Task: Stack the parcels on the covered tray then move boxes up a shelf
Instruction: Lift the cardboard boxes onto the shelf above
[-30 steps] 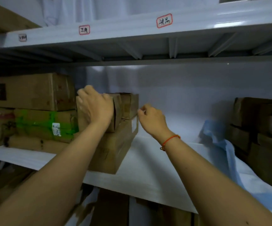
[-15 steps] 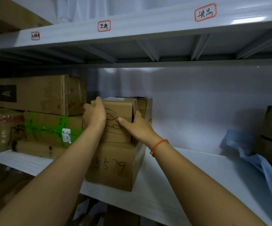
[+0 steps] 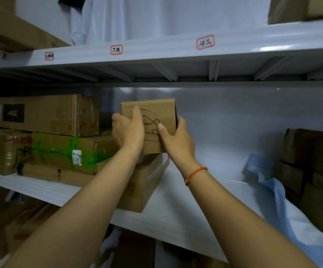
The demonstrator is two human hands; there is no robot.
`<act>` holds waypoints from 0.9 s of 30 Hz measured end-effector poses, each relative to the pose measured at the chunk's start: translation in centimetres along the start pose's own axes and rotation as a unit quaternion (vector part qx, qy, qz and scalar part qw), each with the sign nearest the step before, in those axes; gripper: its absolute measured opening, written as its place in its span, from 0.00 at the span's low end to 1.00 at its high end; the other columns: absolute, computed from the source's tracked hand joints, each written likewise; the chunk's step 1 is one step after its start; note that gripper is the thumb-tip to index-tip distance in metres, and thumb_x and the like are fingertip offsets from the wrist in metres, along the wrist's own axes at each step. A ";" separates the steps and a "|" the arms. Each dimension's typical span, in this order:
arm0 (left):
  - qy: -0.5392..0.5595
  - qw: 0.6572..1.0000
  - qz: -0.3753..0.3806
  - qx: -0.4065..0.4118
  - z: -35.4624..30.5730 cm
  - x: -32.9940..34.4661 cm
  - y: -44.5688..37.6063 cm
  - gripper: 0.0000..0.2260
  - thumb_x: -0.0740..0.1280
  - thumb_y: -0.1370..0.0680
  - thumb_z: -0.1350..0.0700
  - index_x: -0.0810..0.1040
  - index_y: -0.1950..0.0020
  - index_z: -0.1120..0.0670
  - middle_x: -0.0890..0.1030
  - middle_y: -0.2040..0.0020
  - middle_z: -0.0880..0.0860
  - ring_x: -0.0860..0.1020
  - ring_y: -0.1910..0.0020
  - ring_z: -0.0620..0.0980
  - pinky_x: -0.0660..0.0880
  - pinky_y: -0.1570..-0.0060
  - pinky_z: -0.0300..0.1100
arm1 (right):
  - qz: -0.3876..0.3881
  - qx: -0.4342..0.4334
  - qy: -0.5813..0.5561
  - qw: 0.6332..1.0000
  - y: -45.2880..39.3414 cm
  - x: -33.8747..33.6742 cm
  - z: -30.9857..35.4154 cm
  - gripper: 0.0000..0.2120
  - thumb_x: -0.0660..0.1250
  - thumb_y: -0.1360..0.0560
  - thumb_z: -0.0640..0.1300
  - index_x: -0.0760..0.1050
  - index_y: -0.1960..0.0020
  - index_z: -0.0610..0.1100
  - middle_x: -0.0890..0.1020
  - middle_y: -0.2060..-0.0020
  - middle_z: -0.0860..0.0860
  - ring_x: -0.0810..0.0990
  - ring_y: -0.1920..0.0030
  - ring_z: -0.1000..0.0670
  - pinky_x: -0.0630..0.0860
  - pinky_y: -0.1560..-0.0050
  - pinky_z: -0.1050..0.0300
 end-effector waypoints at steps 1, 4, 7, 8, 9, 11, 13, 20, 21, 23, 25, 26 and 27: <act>0.005 1.000 0.001 -0.004 -0.4 0.0 0.9 0.21 0.60 0.22 0.42 0.69 0.38 0.56 0.76 0.43 0.54 0.76 0.46 0.53 0.74 0.48 0.47 | -0.014 -0.002 0.002 1.000 0.6 -1.1 0.1 0.29 0.60 0.23 0.61 0.59 0.28 0.50 0.77 0.37 0.51 0.77 0.40 0.46 0.77 0.42 0.45; 0.012 1.000 0.009 0.009 -2.1 0.0 4.3 0.19 0.61 0.22 0.42 0.69 0.41 0.55 0.76 0.44 0.54 0.77 0.47 0.53 0.76 0.46 0.50 | -0.055 0.001 0.004 0.998 2.8 -5.0 0.6 0.27 0.60 0.23 0.62 0.62 0.29 0.50 0.78 0.39 0.52 0.77 0.40 0.47 0.75 0.41 0.47; 0.013 0.999 0.006 0.039 -4.5 -0.5 8.2 0.19 0.61 0.22 0.43 0.69 0.38 0.54 0.76 0.44 0.53 0.76 0.47 0.52 0.76 0.44 0.52 | -0.092 0.007 0.000 0.996 5.1 -9.1 1.4 0.25 0.61 0.23 0.61 0.64 0.31 0.49 0.79 0.41 0.52 0.78 0.42 0.48 0.75 0.42 0.49; 0.014 0.999 0.002 0.050 -5.4 -0.8 9.3 0.19 0.61 0.22 0.44 0.69 0.37 0.53 0.76 0.44 0.52 0.76 0.47 0.52 0.76 0.44 0.52 | -0.104 0.007 -0.004 0.995 5.9 -10.4 1.8 0.25 0.61 0.23 0.61 0.65 0.32 0.49 0.80 0.42 0.53 0.78 0.43 0.48 0.74 0.43 0.52; 0.018 0.998 -0.002 0.062 -6.3 -1.2 10.5 0.18 0.62 0.22 0.45 0.69 0.37 0.53 0.76 0.44 0.52 0.77 0.47 0.52 0.76 0.44 0.52 | -0.114 0.006 -0.007 0.993 6.8 -11.6 2.2 0.24 0.61 0.23 0.60 0.65 0.32 0.49 0.80 0.42 0.53 0.79 0.43 0.49 0.73 0.46 0.55; 0.033 0.996 -0.009 0.085 -7.9 -2.1 12.6 0.17 0.63 0.23 0.48 0.68 0.37 0.54 0.77 0.46 0.51 0.77 0.48 0.51 0.77 0.47 0.51 | -0.141 -0.002 -0.021 0.990 8.3 -13.7 3.1 0.24 0.63 0.24 0.61 0.66 0.34 0.50 0.80 0.43 0.54 0.79 0.44 0.50 0.70 0.49 0.58; 0.050 0.993 -0.024 0.107 -9.7 -3.2 14.5 0.15 0.64 0.23 0.49 0.66 0.41 0.54 0.77 0.48 0.51 0.77 0.52 0.50 0.77 0.52 0.47 | -0.168 -0.019 -0.045 0.985 9.7 -15.7 4.3 0.25 0.64 0.25 0.61 0.65 0.34 0.49 0.79 0.41 0.54 0.79 0.44 0.52 0.69 0.49 0.60; 0.098 0.975 -0.060 0.190 -16.8 -7.0 18.7 0.14 0.67 0.24 0.51 0.63 0.47 0.53 0.73 0.49 0.48 0.74 0.51 0.48 0.69 0.59 0.33 | -0.210 -0.081 -0.114 0.968 11.9 -20.7 8.9 0.18 0.65 0.25 0.60 0.64 0.42 0.52 0.80 0.51 0.57 0.80 0.51 0.55 0.79 0.48 0.49; 0.101 0.973 -0.062 0.200 -17.9 -7.5 19.1 0.14 0.67 0.24 0.51 0.63 0.48 0.52 0.71 0.48 0.49 0.74 0.49 0.49 0.71 0.56 0.36 | -0.214 -0.087 -0.122 0.965 12.0 -21.4 9.6 0.17 0.65 0.25 0.60 0.64 0.43 0.53 0.80 0.52 0.58 0.81 0.51 0.54 0.79 0.48 0.48; 0.098 0.969 -0.066 0.217 -20.0 -8.4 19.7 0.14 0.67 0.26 0.51 0.64 0.48 0.51 0.70 0.45 0.51 0.73 0.46 0.52 0.74 0.48 0.45 | -0.222 -0.100 -0.136 0.960 12.1 -22.6 11.0 0.16 0.65 0.25 0.60 0.65 0.44 0.53 0.79 0.54 0.59 0.81 0.50 0.53 0.78 0.47 0.46; 0.095 0.965 -0.062 0.236 -22.0 -9.3 20.4 0.13 0.67 0.26 0.52 0.65 0.47 0.51 0.70 0.43 0.52 0.73 0.45 0.53 0.74 0.47 0.46 | -0.234 -0.116 -0.145 0.954 12.1 -24.0 12.3 0.17 0.65 0.25 0.60 0.66 0.44 0.52 0.80 0.53 0.58 0.81 0.50 0.53 0.78 0.46 0.46; 0.098 0.962 -0.060 0.250 -22.9 -9.7 20.6 0.13 0.67 0.26 0.52 0.67 0.46 0.51 0.70 0.43 0.51 0.72 0.45 0.52 0.73 0.48 0.43 | -0.241 -0.127 -0.149 0.950 12.1 -24.6 13.0 0.17 0.64 0.25 0.61 0.68 0.44 0.52 0.81 0.53 0.57 0.81 0.50 0.54 0.78 0.46 0.46; 0.103 0.957 -0.058 0.263 -23.7 -10.1 20.7 0.13 0.67 0.26 0.53 0.68 0.44 0.52 0.70 0.43 0.50 0.72 0.46 0.50 0.72 0.49 0.40 | -0.247 -0.136 -0.152 0.947 12.1 -25.2 13.7 0.17 0.64 0.25 0.62 0.68 0.45 0.51 0.81 0.54 0.57 0.80 0.52 0.55 0.78 0.46 0.46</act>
Point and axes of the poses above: each hand's wrist, its own y-axis away from the middle knuckle, its own x-axis out of the palm, z = x × y, the point moved 8 cm from there along -y, towards the middle knuckle
